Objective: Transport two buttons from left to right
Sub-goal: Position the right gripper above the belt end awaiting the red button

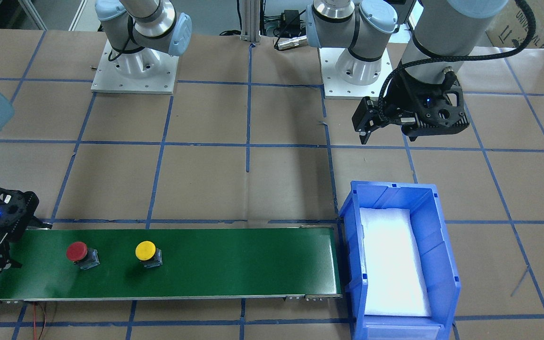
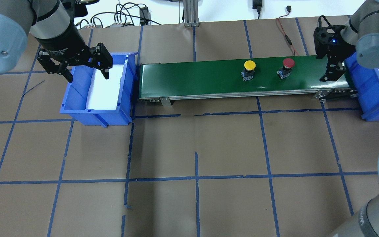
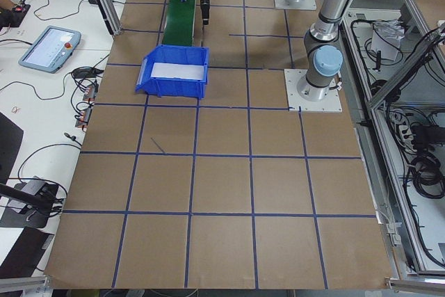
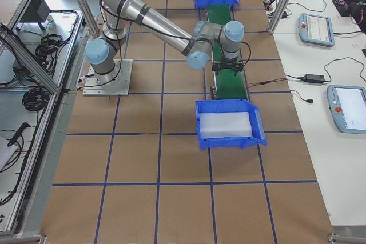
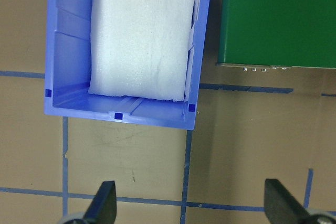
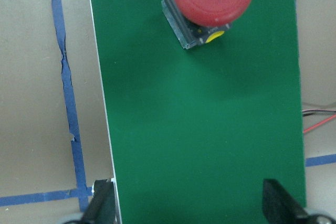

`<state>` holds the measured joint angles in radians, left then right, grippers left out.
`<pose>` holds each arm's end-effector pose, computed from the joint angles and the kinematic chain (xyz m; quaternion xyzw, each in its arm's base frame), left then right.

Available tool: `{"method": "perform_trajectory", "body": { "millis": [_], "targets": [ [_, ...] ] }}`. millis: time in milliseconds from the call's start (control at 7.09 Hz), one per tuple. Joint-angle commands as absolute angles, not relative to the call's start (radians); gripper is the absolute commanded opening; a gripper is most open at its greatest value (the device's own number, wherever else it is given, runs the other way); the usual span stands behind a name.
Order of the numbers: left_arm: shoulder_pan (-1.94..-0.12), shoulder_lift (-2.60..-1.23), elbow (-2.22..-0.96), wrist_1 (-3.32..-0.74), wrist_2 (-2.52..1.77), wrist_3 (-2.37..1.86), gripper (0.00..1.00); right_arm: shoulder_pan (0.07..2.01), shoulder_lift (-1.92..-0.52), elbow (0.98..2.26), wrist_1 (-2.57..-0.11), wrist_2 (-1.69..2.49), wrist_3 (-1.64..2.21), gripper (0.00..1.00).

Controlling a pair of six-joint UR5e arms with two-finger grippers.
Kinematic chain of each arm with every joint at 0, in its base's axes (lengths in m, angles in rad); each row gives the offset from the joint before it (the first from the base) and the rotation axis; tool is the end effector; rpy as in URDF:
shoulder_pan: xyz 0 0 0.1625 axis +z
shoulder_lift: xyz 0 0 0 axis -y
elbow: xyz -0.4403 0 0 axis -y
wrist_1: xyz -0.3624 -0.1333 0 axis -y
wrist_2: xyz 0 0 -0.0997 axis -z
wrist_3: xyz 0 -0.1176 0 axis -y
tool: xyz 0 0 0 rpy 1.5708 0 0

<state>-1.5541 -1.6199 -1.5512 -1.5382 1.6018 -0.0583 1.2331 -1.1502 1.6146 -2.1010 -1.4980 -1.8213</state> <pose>-0.1216 -0.4860 0.4743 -0.0375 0.9992 -0.0019 0.0155 -0.0686 -0.6235 0.2916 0.6757 -0.7356 0.0476 0.0118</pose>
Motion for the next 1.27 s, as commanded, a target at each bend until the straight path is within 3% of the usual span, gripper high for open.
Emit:
{"method": "perform_trajectory", "body": {
  "millis": [0,1128],
  "targets": [
    [-1.554,-1.62,-1.551,-1.539,1.603,-0.057,1.0,1.281,-1.14,1.614,-2.12,-1.575,-1.824,1.0],
    [-1.555,-1.621,-1.552,-1.536,1.601,-0.057,1.0,1.284,-1.106,1.585,-2.123,-1.543,-2.086,1.0]
  ]
}}
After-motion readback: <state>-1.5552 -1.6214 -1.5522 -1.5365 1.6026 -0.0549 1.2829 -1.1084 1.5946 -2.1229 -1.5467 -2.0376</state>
